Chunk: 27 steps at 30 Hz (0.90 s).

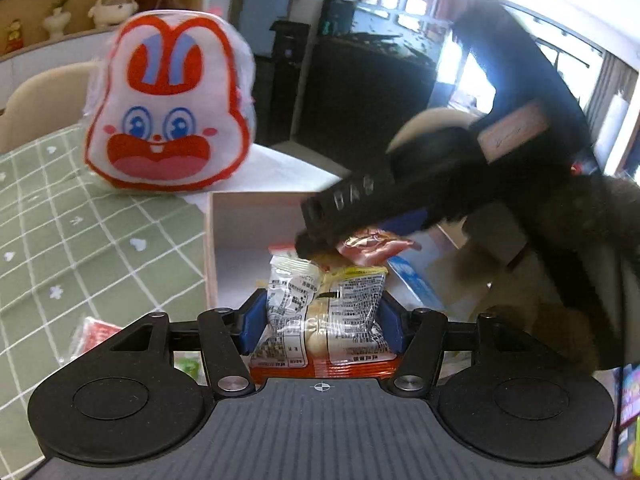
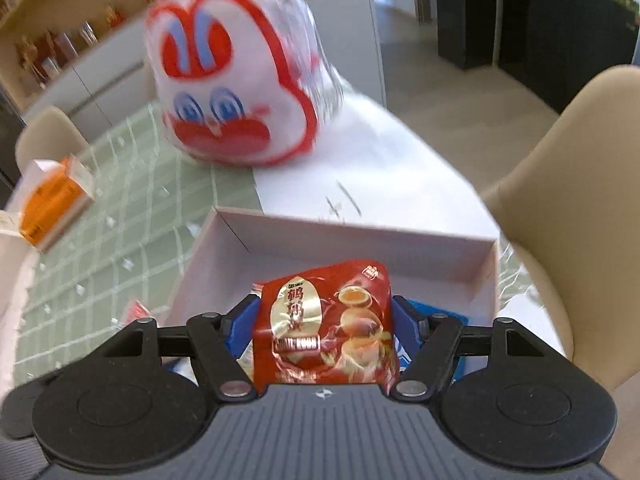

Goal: Organize snacks
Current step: 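Lift the bread bag and quail egg pack over the pink box with both tools, then lower both snacks into the pink box and open both tools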

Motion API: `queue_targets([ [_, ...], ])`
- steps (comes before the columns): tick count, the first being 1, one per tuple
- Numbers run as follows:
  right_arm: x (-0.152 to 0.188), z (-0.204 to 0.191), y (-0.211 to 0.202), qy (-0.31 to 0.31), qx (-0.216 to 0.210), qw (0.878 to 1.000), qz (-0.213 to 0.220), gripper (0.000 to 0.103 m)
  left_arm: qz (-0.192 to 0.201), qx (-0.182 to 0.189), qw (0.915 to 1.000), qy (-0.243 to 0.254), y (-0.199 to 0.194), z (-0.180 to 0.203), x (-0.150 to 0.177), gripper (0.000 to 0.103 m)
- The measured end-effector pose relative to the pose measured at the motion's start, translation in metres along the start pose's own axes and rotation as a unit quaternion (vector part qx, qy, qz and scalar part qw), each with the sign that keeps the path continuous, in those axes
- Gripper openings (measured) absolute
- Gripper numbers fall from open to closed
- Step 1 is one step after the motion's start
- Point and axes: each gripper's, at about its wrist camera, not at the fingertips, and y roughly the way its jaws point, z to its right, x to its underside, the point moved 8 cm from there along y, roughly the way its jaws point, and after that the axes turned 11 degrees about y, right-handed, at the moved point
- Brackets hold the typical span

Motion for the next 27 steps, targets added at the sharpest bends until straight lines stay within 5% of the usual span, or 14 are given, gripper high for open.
queue_targets([
  [5,-0.008,0.001,-0.001,-0.004,0.005,1.0,-0.002,0.072,0.023,0.005,0.9996,-0.013,-0.012,-0.005,-0.009,0.063],
  [9,-0.016,0.005,-0.021,-0.01,0.011,1.0,0.015,0.072,-0.027,0.034,0.999,0.009,0.009,0.012,-0.008,0.064],
  [17,-0.014,0.006,-0.059,-0.013,-0.023,0.999,0.025,0.073,-0.078,0.006,0.9966,0.025,0.02,0.021,0.008,0.066],
  [24,0.024,0.01,-0.03,-0.07,0.027,0.997,-0.014,0.073,-0.018,-0.006,0.9996,0.022,-0.015,0.019,0.001,0.063],
  [27,0.025,0.016,-0.029,-0.05,0.019,0.998,-0.011,0.074,-0.01,-0.002,0.9998,0.016,-0.031,0.018,0.004,0.063],
])
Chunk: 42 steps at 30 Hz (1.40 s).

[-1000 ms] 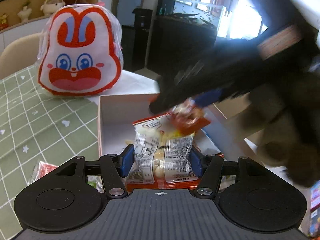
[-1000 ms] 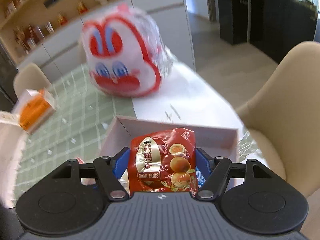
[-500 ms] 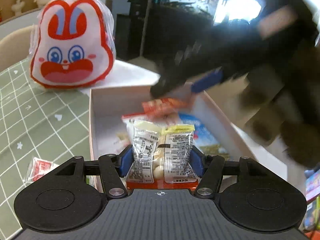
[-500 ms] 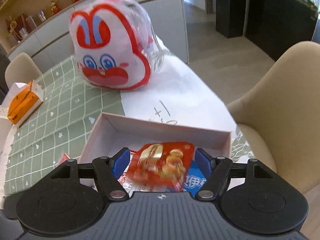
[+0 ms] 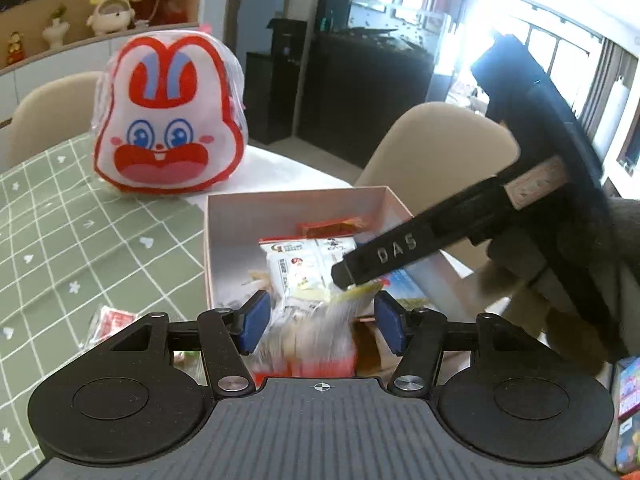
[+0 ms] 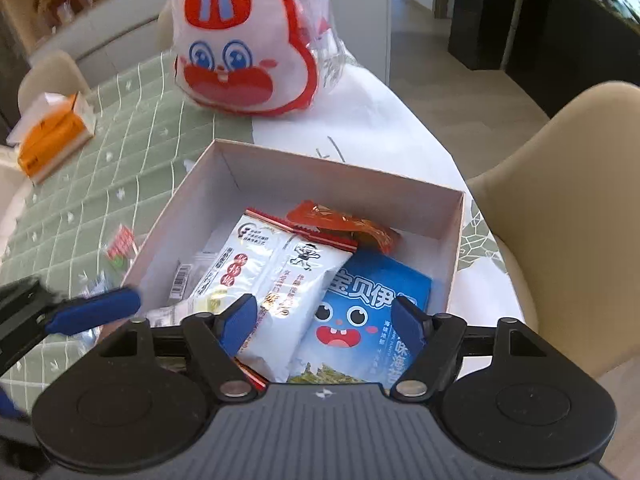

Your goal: Organize snacks

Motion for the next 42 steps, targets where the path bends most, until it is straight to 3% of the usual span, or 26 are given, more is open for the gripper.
queue_targets([
  [5,-0.011,-0.008,-0.022,-0.018,0.017,0.999,0.044,0.074,0.044,0.001,0.9969,-0.065,-0.039,-0.018,0.004,0.063],
  [8,-0.022,-0.036,-0.045,-0.063,0.003,0.995,0.081,0.074,0.058,-0.038,0.9859,-0.153,-0.065,-0.055,0.017,0.063],
  [12,-0.027,-0.093,-0.045,-0.107,-0.044,0.992,0.058,0.074,-0.033,-0.1,0.9538,-0.281,-0.071,-0.108,0.068,0.063],
  [16,-0.025,-0.156,-0.012,-0.125,-0.081,0.989,-0.001,0.074,-0.099,-0.118,0.9417,-0.299,-0.072,-0.128,0.107,0.063],
  [21,-0.021,-0.201,0.048,-0.107,-0.079,0.989,-0.069,0.074,-0.108,-0.107,0.9418,-0.3,-0.089,-0.125,0.13,0.063],
  [25,-0.012,-0.211,0.089,-0.13,-0.022,0.987,-0.088,0.074,-0.11,-0.104,0.9435,-0.295,-0.098,-0.129,0.14,0.063],
  [27,-0.006,-0.211,0.1,-0.125,-0.014,0.987,-0.098,0.074,-0.114,-0.104,0.9432,-0.294,-0.102,-0.132,0.147,0.063],
  [31,0.01,-0.211,0.099,-0.106,-0.023,0.987,-0.118,0.074,-0.113,-0.109,0.9399,-0.303,-0.111,-0.139,0.158,0.063],
  [36,0.044,-0.223,0.083,-0.126,-0.041,0.982,-0.134,0.074,-0.107,-0.112,0.9408,-0.302,-0.119,-0.139,0.16,0.063],
  [42,0.08,-0.219,0.055,-0.127,-0.064,0.98,-0.14,0.052,-0.108,-0.106,0.9428,-0.297,-0.122,-0.128,0.163,0.063],
])
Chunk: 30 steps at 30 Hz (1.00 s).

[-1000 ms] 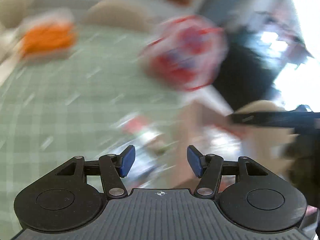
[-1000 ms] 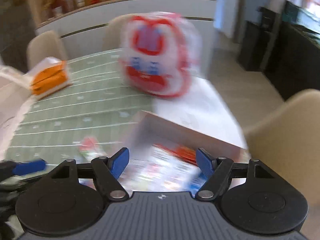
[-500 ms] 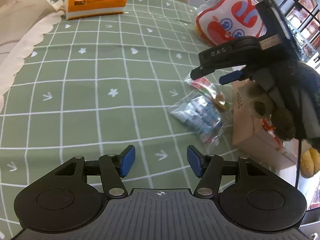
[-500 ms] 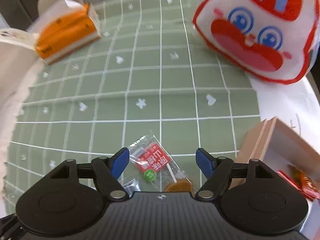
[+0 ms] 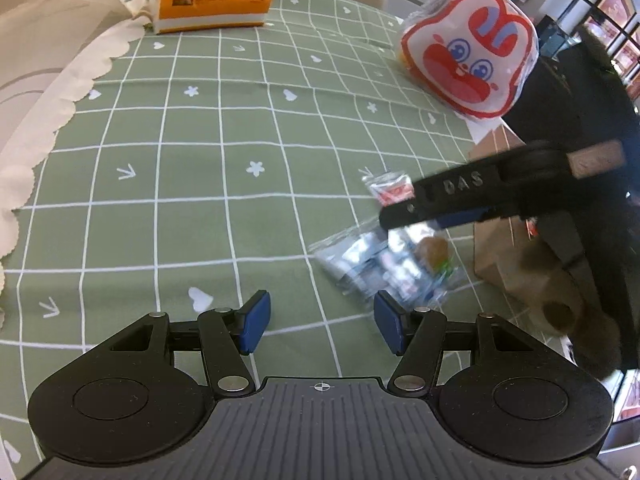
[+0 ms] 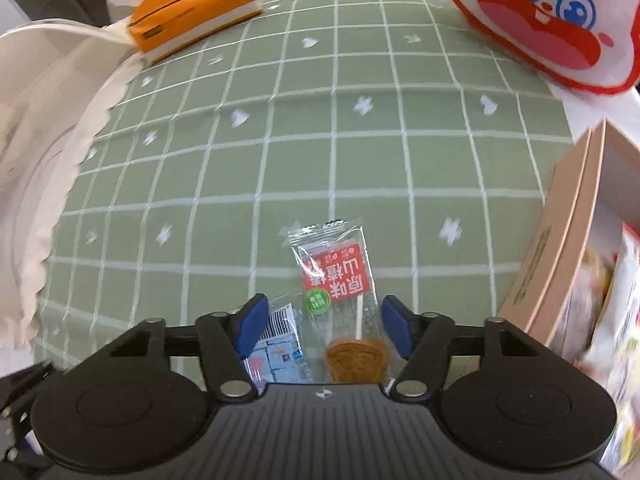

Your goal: Organize snacks

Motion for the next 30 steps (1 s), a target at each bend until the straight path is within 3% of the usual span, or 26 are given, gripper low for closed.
queue_targets([
  [2,0.01,0.001,-0.007,0.002,-0.007,1.0,-0.003,0.031,0.001,0.004,1.0,0.003,-0.001,0.003,0.002,0.063],
  [4,0.021,0.003,-0.009,0.009,-0.016,1.0,-0.009,0.023,0.005,0.009,0.9999,0.009,-0.002,0.007,0.003,0.063],
  [7,0.045,0.007,-0.016,0.021,-0.035,0.999,-0.014,0.022,0.007,0.013,0.9995,0.029,-0.001,0.015,0.005,0.063],
  [12,0.086,0.027,-0.033,0.051,-0.055,0.997,-0.009,0.022,0.0,-0.021,0.9989,0.042,0.011,0.019,0.004,0.063],
  [16,0.118,0.055,-0.052,0.062,-0.025,0.997,0.024,0.022,0.001,-0.046,0.9955,0.082,0.021,0.029,-0.002,0.065],
  [21,0.149,0.088,-0.07,0.068,0.021,0.995,0.072,0.024,0.021,-0.059,0.9856,0.157,0.032,0.045,-0.009,0.067],
  [23,0.159,0.099,-0.073,0.074,0.023,0.993,0.087,0.034,0.026,-0.051,0.9828,0.176,0.035,0.051,-0.01,0.067],
  [25,0.163,0.103,-0.073,0.081,0.014,0.991,0.101,0.038,0.03,-0.04,0.9807,0.189,0.039,0.057,-0.01,0.068],
  [27,0.167,0.103,-0.074,0.083,0.013,0.99,0.113,0.039,0.027,-0.03,0.9785,0.202,0.047,0.061,-0.008,0.076],
  [30,0.168,0.1,-0.074,0.089,0.005,0.989,0.122,0.052,0.036,-0.04,0.9711,0.233,0.052,0.069,-0.006,0.077],
])
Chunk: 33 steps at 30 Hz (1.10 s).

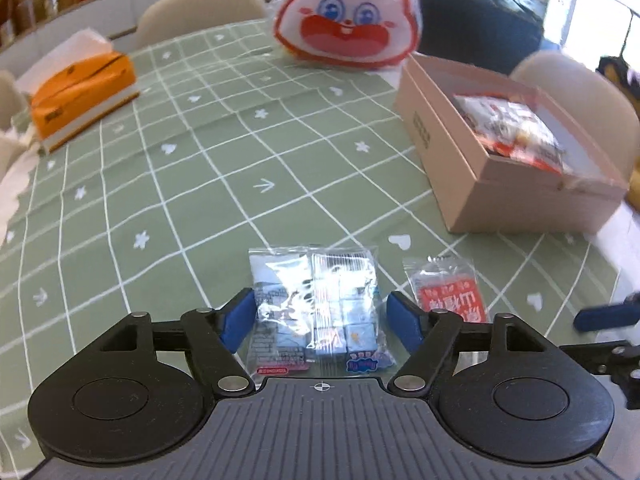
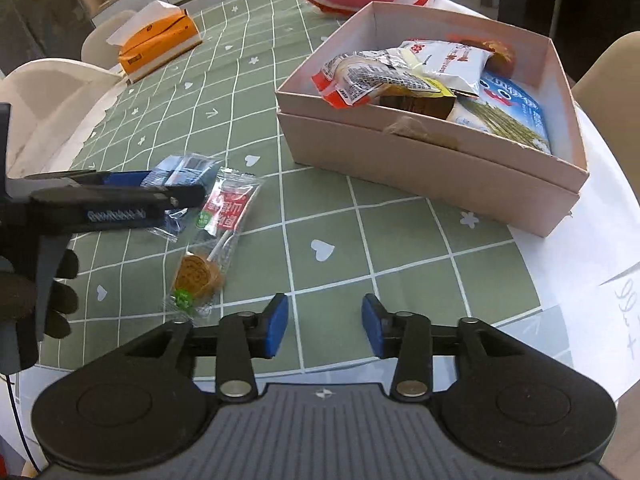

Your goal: Organize snacks

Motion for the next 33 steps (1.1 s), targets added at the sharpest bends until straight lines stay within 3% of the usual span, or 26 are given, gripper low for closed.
queue_targets([
  [2,0.001,-0.007,0.004,0.011,-0.006,1.0,0.009,0.064,0.003,-0.001,0.9999,-0.01,0.0,-0.002,-0.001,0.077],
  [9,0.011,-0.025,0.011,-0.024,0.01,0.999,0.033,0.085,0.001,0.004,0.9998,-0.02,-0.01,-0.008,0.007,0.066],
  [16,0.01,-0.034,0.02,-0.051,0.015,0.999,-0.001,0.1,-0.028,0.009,0.9985,-0.046,-0.041,-0.007,0.041,0.066],
  [20,0.004,-0.037,0.024,-0.056,0.021,0.997,-0.045,0.099,-0.041,0.02,0.9972,-0.059,-0.053,-0.006,0.056,0.066],
  [22,0.0,-0.04,0.022,-0.025,0.005,0.999,-0.038,0.093,-0.041,0.023,0.9969,-0.063,-0.057,-0.006,0.06,0.066],
  [25,-0.001,-0.054,0.02,0.009,-0.025,0.999,-0.021,0.093,-0.034,0.029,0.9961,-0.076,-0.06,-0.007,0.063,0.067],
  [27,0.002,-0.066,0.025,-0.003,-0.014,1.0,-0.012,0.091,-0.035,0.032,0.9967,-0.066,-0.06,-0.006,0.063,0.065],
  [29,0.001,-0.075,0.029,-0.012,-0.007,1.0,0.003,0.08,-0.033,0.026,0.9973,-0.061,-0.061,-0.007,0.064,0.063],
  [33,-0.002,-0.084,0.034,-0.033,-0.002,0.999,0.008,0.076,-0.027,0.035,0.9977,-0.051,-0.061,-0.004,0.064,0.066],
])
